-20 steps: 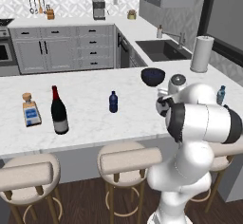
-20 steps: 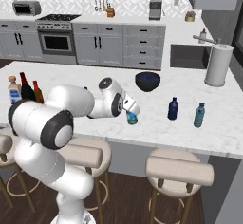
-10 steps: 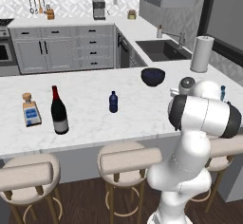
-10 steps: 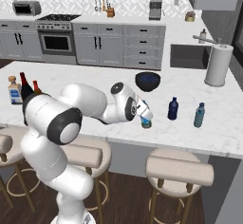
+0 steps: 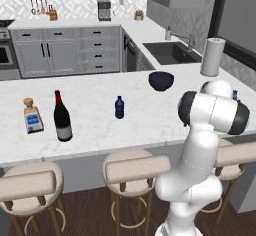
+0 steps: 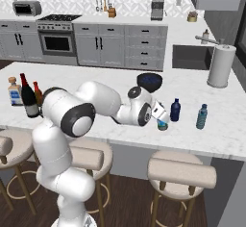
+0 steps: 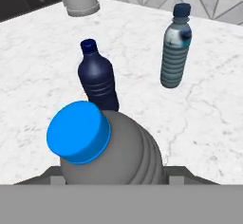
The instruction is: Move the plastic bottles in the middle to the plastics group, and the glass bottles in the middle to the glass group.
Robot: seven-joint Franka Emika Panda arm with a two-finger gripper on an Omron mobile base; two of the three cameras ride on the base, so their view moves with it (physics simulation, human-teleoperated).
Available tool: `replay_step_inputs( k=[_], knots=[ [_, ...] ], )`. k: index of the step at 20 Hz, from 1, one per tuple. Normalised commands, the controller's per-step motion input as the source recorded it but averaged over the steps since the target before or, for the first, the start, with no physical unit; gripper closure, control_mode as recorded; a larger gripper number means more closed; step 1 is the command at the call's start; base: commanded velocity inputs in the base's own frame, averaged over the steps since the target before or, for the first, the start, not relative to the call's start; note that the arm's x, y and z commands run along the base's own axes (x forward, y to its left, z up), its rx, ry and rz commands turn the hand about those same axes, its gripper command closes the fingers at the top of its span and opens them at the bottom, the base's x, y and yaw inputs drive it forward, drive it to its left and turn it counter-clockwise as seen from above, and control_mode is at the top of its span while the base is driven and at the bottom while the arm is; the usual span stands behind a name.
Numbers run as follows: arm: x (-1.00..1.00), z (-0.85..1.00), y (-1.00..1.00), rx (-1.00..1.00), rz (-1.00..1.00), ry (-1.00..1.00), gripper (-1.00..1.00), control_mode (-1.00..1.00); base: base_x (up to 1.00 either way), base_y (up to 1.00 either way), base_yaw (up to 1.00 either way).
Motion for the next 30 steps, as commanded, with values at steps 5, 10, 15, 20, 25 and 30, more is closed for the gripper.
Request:
replay_step_inputs(
  k=[5, 10, 15, 20, 25, 30],
  knots=[
    [0.31, 0.0, -0.57, 0.02, 0.07, 0.0, 1.0, -1.0, 0.0, 0.0, 0.0],
    [0.31, 0.0, -0.54, 0.06, 0.09, 0.01, 1.0, -1.0, 0.0, 0.0, 0.0],
    [0.1, -0.1, -0.6, 0.06, 0.07, 0.11, 1.0, -1.0, 0.0, 0.0, 0.0],
    [0.01, -0.16, -0.48, 0.0, 0.05, 0.12, 1.0, -1.0, 0.0, 0.0, 0.0],
    [0.08, -0.12, -0.3, 0.03, 0.09, 0.06, 1.0, -1.0, 0.0, 0.0, 0.0],
    [-0.03, -0.23, -0.17, 0.01, 0.12, 0.01, 1.0, -1.0, 0.0, 0.0, 0.0]
  ],
)
